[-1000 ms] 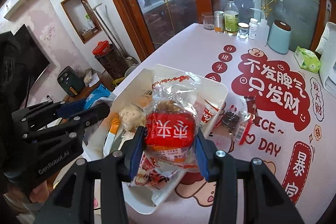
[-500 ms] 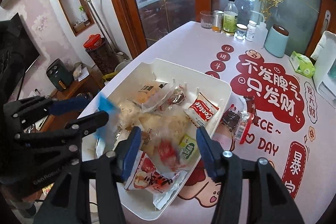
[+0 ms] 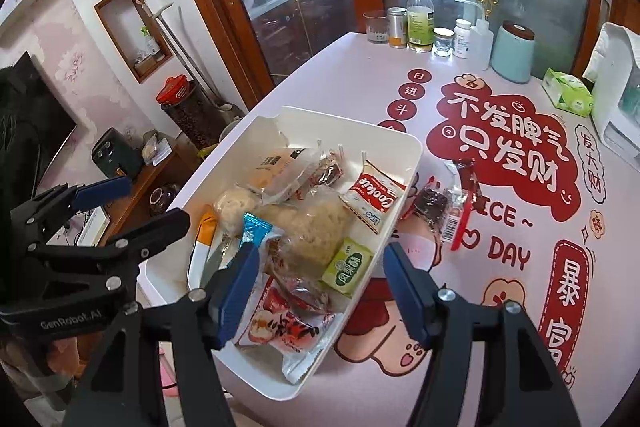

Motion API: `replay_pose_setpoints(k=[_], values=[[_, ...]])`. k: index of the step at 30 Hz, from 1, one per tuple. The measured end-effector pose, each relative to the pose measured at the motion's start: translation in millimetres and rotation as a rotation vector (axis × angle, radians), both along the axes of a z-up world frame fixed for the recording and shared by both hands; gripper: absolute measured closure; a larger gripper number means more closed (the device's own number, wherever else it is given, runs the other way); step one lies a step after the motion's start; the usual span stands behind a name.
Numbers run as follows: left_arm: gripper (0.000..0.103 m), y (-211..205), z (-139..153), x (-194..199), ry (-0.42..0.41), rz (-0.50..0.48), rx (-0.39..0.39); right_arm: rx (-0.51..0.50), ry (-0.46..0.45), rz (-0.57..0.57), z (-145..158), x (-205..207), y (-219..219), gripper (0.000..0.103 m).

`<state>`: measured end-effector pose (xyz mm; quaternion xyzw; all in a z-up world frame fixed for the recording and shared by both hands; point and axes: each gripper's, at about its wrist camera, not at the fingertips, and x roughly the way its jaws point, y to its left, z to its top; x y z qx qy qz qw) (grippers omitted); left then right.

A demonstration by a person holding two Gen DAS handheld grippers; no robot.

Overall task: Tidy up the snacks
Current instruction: 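Withdraw both open tools from the tray toward the last loose snacks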

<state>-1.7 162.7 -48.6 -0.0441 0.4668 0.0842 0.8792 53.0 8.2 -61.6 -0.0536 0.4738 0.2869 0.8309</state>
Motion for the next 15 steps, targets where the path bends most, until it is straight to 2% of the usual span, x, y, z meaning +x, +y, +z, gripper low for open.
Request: replay_pose_setpoints(k=[5,11,15], values=[[0.019,-14.8,5.7,1.0,-0.01,-0.023,0.018,0.007,-0.03,-0.015,6.8,-0.7,-15.3,0.038],[0.018,-32.6,10.7,1.4,-0.014,-0.047,0.065,0.048,-0.163,-0.044,21.2,-0.9,-43.8,0.038],[0.018,-46.0,12.0,3.5,-0.01,-0.043,0.098,0.014,-0.24,-0.043,24.1,6.8,-63.4,0.038]])
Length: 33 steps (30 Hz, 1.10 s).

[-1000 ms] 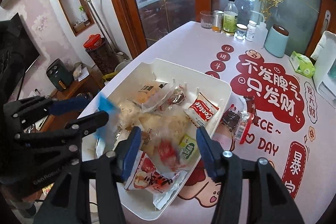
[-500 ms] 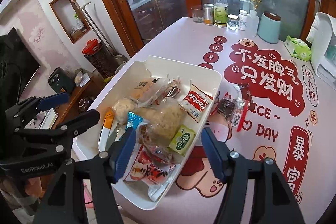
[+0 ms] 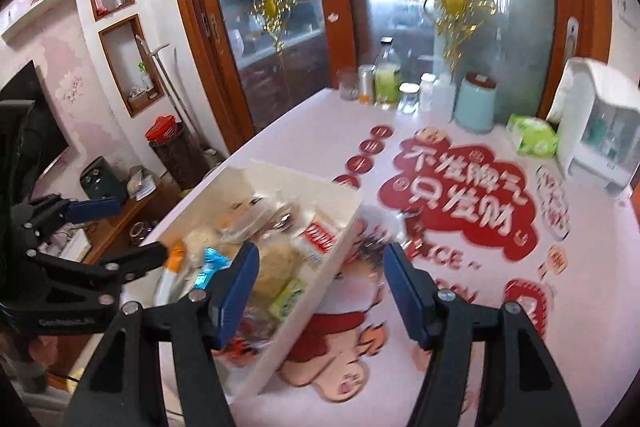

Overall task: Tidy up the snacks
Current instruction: 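Withdraw both open tools from the tray toward the last loose snacks, then grasp the brown candy packet with the right tool while the left tool grasps the dark barcode bag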

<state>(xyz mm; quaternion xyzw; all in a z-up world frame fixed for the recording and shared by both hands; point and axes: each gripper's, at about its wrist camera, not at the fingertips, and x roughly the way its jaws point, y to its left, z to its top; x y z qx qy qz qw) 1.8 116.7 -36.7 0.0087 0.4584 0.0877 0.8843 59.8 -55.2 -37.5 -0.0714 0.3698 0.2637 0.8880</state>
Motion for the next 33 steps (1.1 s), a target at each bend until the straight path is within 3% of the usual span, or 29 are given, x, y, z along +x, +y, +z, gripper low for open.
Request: replay_pose_setpoints(k=[6,13,17,20,25,29,31,33], values=[[0.018,-24.6,-7.0,10.3,0.01,0.028,-0.029,-0.055,0.041,0.019,-22.9,34.6,-33.6,0.038],[0.018,-84.0,-29.0,34.3,0.04,-0.002,-0.014,-0.071,0.246,0.005,-85.4,117.2,-54.1,0.038],[0.018,-120.7,-36.1,55.7,0.009,-0.031,0.082,-0.12,0.297,0.006,-120.5,166.0,-43.7,0.038],[0.018,-141.0,-42.7,70.5,-0.026,-0.043,0.104,-0.149,0.34,0.014,-146.5,203.0,-29.8,0.038],[0.018,-163.9,-77.7,89.6,0.001,-0.016,0.077,-0.155,0.392,0.084,-170.8,232.2,-2.5,0.038],[0.018,-175.6,-103.9,98.4,-0.012,0.044,0.102,-0.25,0.394,0.14,-191.7,236.0,18.6,0.039],[0.018,-179.2,-114.8,104.0,-0.017,0.094,0.132,-0.288,0.342,0.167,-194.9,232.2,22.1,0.059],[0.018,-179.3,-122.5,110.6,-0.026,0.154,0.146,-0.297,0.338,0.191,-193.1,232.3,20.2,0.065]])
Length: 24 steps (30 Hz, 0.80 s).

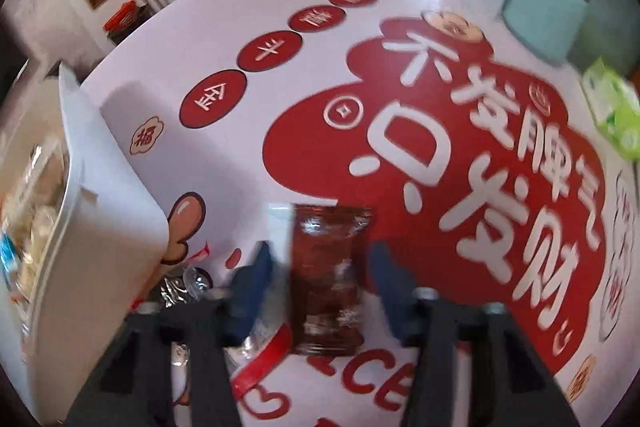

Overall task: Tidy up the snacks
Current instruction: 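Grasp the brown candy packet with the right tool while the left tool grasps the dark barcode bag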

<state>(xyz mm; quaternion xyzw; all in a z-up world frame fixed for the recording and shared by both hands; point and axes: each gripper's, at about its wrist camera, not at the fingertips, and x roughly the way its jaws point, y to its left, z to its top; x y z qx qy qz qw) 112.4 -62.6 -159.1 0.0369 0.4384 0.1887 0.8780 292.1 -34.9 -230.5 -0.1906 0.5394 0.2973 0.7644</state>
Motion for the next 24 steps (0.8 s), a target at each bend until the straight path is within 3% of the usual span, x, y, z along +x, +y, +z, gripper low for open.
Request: replay_pose_setpoints(k=[6,14,19,24], values=[[0.018,1.0,-19.0,36.7,-0.046,0.227,0.074,0.04,0.001,-0.093,3.1,21.6,-48.0,0.066],[0.018,6.1,-56.3,89.0,0.023,0.432,0.122,0.042,0.008,-0.178,2.8,27.4,-117.9,0.066],[0.018,11.9,-73.6,109.5,0.046,0.502,0.096,0.053,0.014,-0.217,1.4,22.1,-143.2,0.066],[0.018,25.9,-88.6,122.5,0.079,0.593,0.002,0.033,0.014,-0.236,1.7,15.1,-160.8,0.066]])
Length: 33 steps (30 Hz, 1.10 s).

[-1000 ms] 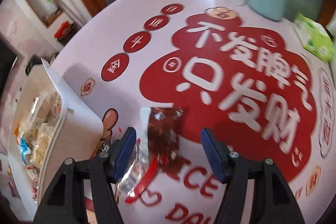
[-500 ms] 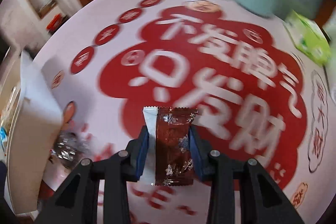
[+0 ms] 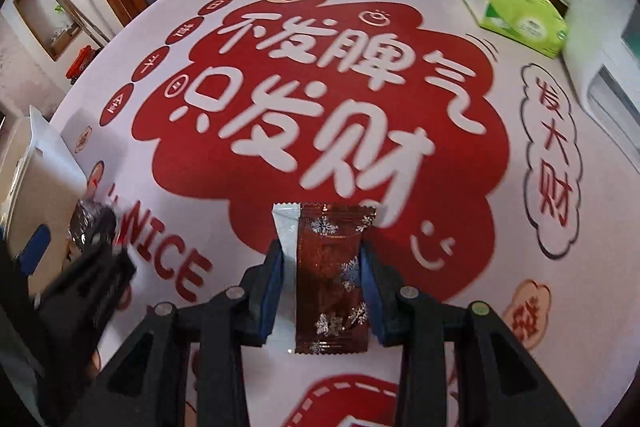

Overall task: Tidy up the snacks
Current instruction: 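Grasp the brown candy packet with the right tool while the left tool grasps the dark barcode bag, then carry the brown candy packet and dark bag over the white tray with both tools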

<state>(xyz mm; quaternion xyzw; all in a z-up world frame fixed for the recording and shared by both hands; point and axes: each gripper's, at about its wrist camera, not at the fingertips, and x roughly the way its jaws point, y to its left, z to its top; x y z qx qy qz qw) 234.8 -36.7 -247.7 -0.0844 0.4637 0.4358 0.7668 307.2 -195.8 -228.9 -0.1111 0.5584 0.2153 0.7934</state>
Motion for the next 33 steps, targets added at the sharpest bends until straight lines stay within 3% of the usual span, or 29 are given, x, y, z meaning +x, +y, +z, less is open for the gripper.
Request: replay_pose_setpoints(k=[5,7,15,27,33], values=[[0.022,1.5,-3.4,6.5,-0.03,0.009,-0.016,-0.004,0.003,-0.011,-0.2,-4.9,-9.2,0.066],[0.038,0.2,-2.4,5.6,-0.048,-0.017,-0.042,-0.002,0.006,-0.017,0.2,-7.7,-13.0,0.066],[0.059,2.8,0.5,-2.9,-0.039,-0.024,-0.085,0.002,0.011,-0.024,0.6,-24.1,-15.2,0.066],[0.064,5.3,15.2,-8.6,-0.058,-0.129,-0.188,0.053,-0.01,-0.031,20.7,-55.4,-15.9,0.067],[0.064,-6.3,53.0,-17.5,-0.127,-0.219,-0.241,0.094,-0.036,-0.041,41.5,-70.7,-17.4,0.067]])
